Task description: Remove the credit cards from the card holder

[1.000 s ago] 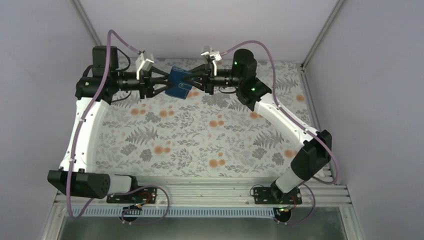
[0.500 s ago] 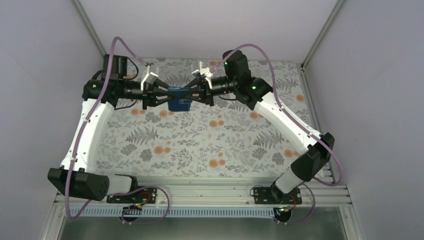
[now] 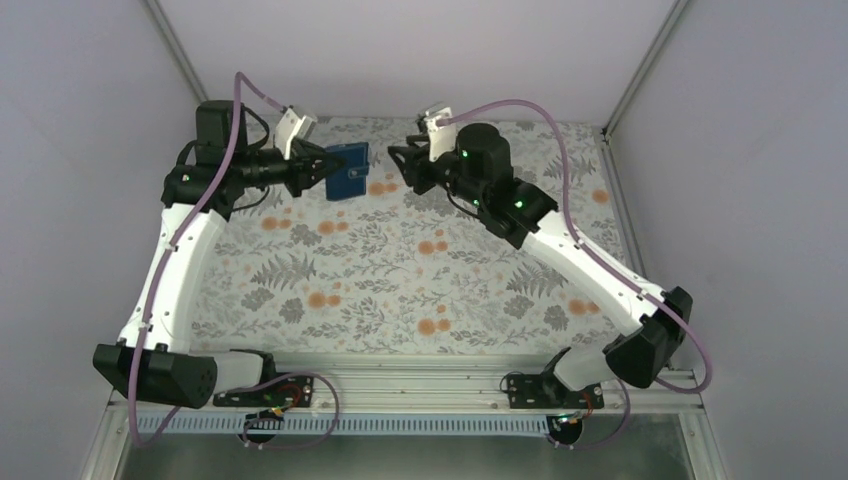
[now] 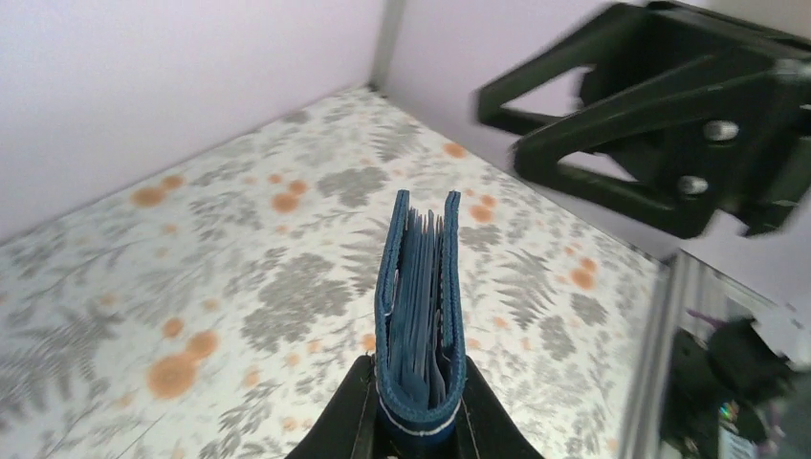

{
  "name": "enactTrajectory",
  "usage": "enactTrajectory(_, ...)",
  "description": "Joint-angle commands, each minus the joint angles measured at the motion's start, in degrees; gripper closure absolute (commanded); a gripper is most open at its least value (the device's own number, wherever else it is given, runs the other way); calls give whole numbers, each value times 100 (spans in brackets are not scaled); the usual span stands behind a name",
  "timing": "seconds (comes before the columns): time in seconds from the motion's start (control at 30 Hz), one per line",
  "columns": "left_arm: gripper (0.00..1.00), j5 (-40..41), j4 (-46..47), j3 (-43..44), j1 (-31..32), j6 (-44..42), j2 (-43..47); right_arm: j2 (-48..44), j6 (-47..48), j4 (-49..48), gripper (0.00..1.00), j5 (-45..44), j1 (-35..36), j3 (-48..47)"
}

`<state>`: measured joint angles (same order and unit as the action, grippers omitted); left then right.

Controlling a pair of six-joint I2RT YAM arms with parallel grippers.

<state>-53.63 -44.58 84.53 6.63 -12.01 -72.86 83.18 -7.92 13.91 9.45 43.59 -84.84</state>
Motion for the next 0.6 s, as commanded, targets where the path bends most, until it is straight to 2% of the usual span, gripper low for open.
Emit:
enactTrajectory(0.0, 97, 1129, 462, 264, 18, 1197, -50, -178, -817, -853, 57, -2871, 621, 129)
enactTrajectory(0.17, 98, 1129, 615, 147, 15, 1375, -66, 625, -711, -422, 60, -1918, 939, -775)
enactTrajectory(0.27, 98, 1166, 629, 161, 13, 1394, -57, 1078, -694, -197, 60, -1683, 1088, -1277)
enactTrajectory(0.37, 98, 1147, 630, 161, 13, 1393, -29, 1406, -786, -21, 59, -1704, 1120, -1546)
enactTrajectory(0.57, 98, 1169, 673, 67, 13, 1394, -7, 1567, -756, 25, 64, -1709, 1117, -1513)
